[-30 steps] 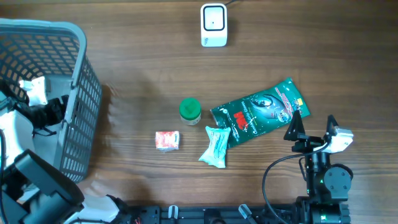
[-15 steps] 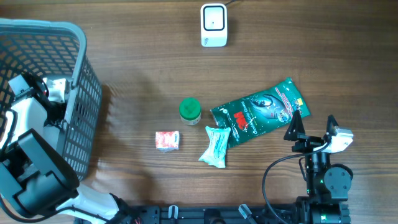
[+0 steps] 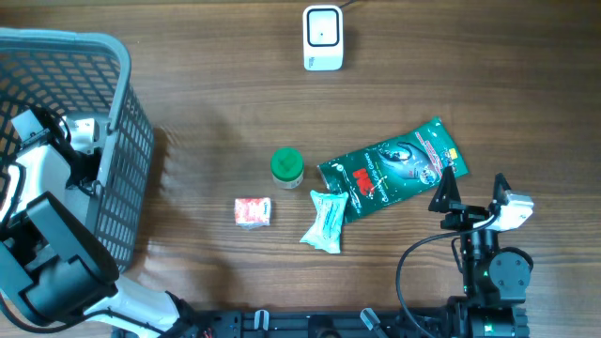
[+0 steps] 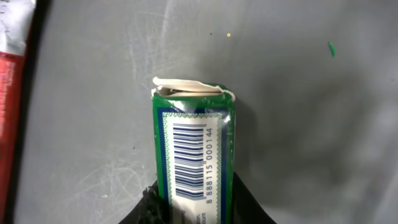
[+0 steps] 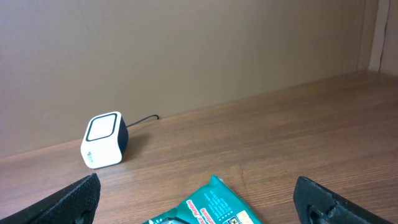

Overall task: Scan the item barcode
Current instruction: 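Lift the green box up out of the basket with the left gripper, then carry the green box right and release it onto the glove pack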

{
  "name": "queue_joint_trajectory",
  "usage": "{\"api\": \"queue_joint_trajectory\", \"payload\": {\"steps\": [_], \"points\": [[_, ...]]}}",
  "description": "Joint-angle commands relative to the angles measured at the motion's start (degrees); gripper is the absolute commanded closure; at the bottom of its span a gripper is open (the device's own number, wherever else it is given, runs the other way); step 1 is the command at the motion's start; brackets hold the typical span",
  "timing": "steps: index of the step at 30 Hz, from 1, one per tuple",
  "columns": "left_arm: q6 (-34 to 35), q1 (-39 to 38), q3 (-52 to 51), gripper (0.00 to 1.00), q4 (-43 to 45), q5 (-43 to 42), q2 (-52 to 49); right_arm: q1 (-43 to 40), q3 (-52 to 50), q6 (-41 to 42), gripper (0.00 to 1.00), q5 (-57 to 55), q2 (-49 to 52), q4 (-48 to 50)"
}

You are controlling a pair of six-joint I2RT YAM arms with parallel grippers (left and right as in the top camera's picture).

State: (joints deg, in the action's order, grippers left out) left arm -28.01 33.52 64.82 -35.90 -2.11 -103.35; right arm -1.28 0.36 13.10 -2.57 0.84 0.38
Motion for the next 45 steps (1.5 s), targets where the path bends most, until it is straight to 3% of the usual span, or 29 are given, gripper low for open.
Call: {"api": "queue_joint_trajectory", "payload": {"steps": [1, 7, 12, 18, 21, 25, 29, 35, 45], "points": [[0.00, 0.02, 2.29, 0.81, -0.13, 1.60, 0.42, 0.26, -0.07, -0.94, 0.00, 0.48, -0.42, 0.20], [0.04, 0.02, 4.00, 0.81, -0.09, 1.60, 10.58, 0.26, -0.07, -0.96, 0.00, 0.48, -0.42, 0.20], [11.32, 0.02, 4.04, 0.80, 0.35, -3.67, 25.53, 0.24, -0.07, -0.96, 0.00, 0.48, -0.42, 0.20], [18.49, 0.00, 4.04, 0.77, -0.09, -12.52, 43.25, 0.26, -0.07, -0.94, 0.00, 0.48, -0.42, 0.20], [22.32, -0.04, 4.04, 0.78, -1.20, -24.04, 52.33, 0.26, -0.07, -0.96, 0.00, 0.48, -0.42, 0.20], [35.26, -0.04, 4.04, 0.80, -2.60, -40.52, 61.22, 0.26, -0.07, -0.96, 0.00, 0.48, -0.42, 0.20], [37.62, -0.04, 4.04, 0.80, -11.43, -55.93, 63.56, 0.24, -0.07, -0.96, 0.00, 0.48, -0.42, 0.20], [34.03, -3.61, 2.45, 0.83, -19.74, -57.27, 63.45, 0.26, -0.07, -0.94, 0.00, 0.48, -0.42, 0.20], [34.60, -26.16, -2.36, 0.84, -14.91, -49.53, 58.66, 0.26, -0.07, -0.96, 0.00, 0.48, -0.42, 0.20]]}}
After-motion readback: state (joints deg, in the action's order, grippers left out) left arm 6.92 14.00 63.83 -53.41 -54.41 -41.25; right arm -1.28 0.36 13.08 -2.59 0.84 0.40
